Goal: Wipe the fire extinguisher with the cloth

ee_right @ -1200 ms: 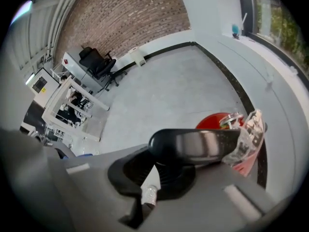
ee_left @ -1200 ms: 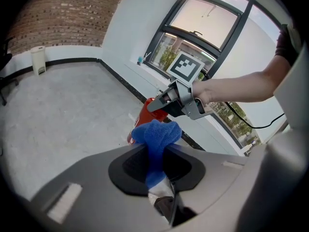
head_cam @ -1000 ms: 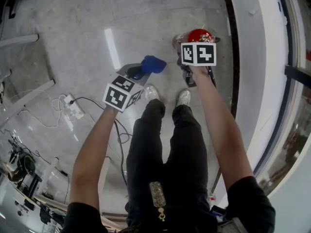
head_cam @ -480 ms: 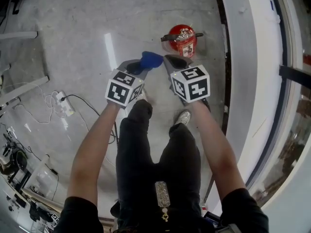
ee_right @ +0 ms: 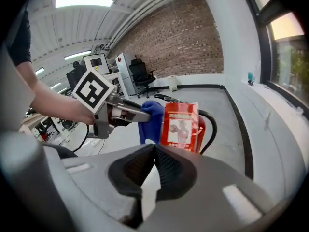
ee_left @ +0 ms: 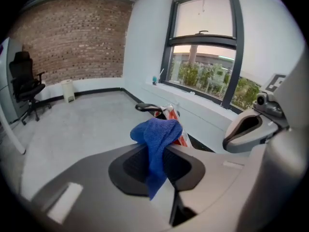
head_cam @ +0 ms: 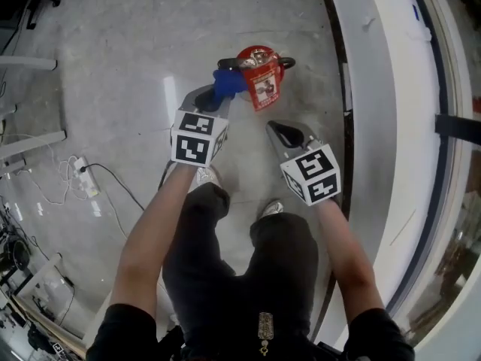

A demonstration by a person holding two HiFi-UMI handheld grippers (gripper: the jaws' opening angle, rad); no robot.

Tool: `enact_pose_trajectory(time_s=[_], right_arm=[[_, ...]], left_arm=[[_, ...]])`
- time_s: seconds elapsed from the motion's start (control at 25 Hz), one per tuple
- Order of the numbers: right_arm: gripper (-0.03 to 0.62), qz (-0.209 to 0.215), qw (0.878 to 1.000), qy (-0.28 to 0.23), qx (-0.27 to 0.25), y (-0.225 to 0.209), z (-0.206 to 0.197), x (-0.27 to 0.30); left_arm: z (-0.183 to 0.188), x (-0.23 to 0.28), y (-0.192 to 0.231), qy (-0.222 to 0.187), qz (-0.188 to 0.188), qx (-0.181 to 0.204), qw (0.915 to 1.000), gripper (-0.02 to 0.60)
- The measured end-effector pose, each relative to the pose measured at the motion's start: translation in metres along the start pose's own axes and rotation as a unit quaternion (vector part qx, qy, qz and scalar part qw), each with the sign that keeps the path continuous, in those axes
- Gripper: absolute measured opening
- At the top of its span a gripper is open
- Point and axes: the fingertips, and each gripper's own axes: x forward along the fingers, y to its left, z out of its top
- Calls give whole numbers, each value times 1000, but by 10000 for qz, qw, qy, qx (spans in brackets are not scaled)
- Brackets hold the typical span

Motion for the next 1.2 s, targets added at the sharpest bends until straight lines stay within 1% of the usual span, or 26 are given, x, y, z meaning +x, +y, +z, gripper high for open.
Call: enact_pose_trajectory(time_s=[0.08, 0.16, 0.24, 0.36, 0.48, 0.6, 0.64, 0.68, 0.72, 0.88, 0.96, 1.04, 1.08, 1.2], right_arm=[[2, -98, 9996, -225, -164, -19, 1, 8], [3, -196, 9981, -475, -350, -35, 6, 15], [3, -225, 9960, -711, -499, -47, 12, 22], [2, -156, 9919, -1046, -706, -62, 21, 29], [3, -195, 9842, -1502, -916, -78, 26, 24], [7, -92, 9738, -1960, -1151, -84, 21, 15], [69, -47, 9697, -2048, -1329, -83, 17, 15], [166, -20, 9665, -2092, -1486, -83, 13, 16], [189, -14, 9648, -2119, -1559, -85, 10, 18], [189, -70, 9627, -2349, -1342, -93, 11, 14], [189, -74, 9614, -2419, -1311, -94, 12, 6], [189, -79, 9620, -2373, -1348, -93, 7, -3], [189, -90, 9626, -2336, -1369, -94, 4, -6], [189, -128, 9637, -2285, -1377, -98, -5, -15]], left_arm=[[6, 11, -6, -337, -51, 248, 9991, 60], [12, 20, -10, -613, -46, 374, 9974, 60], [13, 28, -15, -801, -22, 557, 9952, 60], [17, 38, -21, -1033, -15, 998, 9896, 60], [27, 42, -30, -1261, 1, 1351, 9828, 58], [33, 46, -43, -1409, 52, 1591, 9771, 58], [35, 48, -47, -1442, 90, 1634, 9759, 58], [35, 49, -48, -1464, 148, 1663, 9750, 58], [35, 50, -49, -1469, 218, 1681, 9745, 58], [36, 50, -51, -1329, 489, 1651, 9761, 58], [35, 51, -54, -1264, 555, 1507, 9789, 58], [32, 51, -61, -1259, 500, 1300, 9822, 57], [31, 52, -67, -1253, 448, 1254, 9831, 57], [33, 62, -87, -1244, 361, 1300, 9830, 57]])
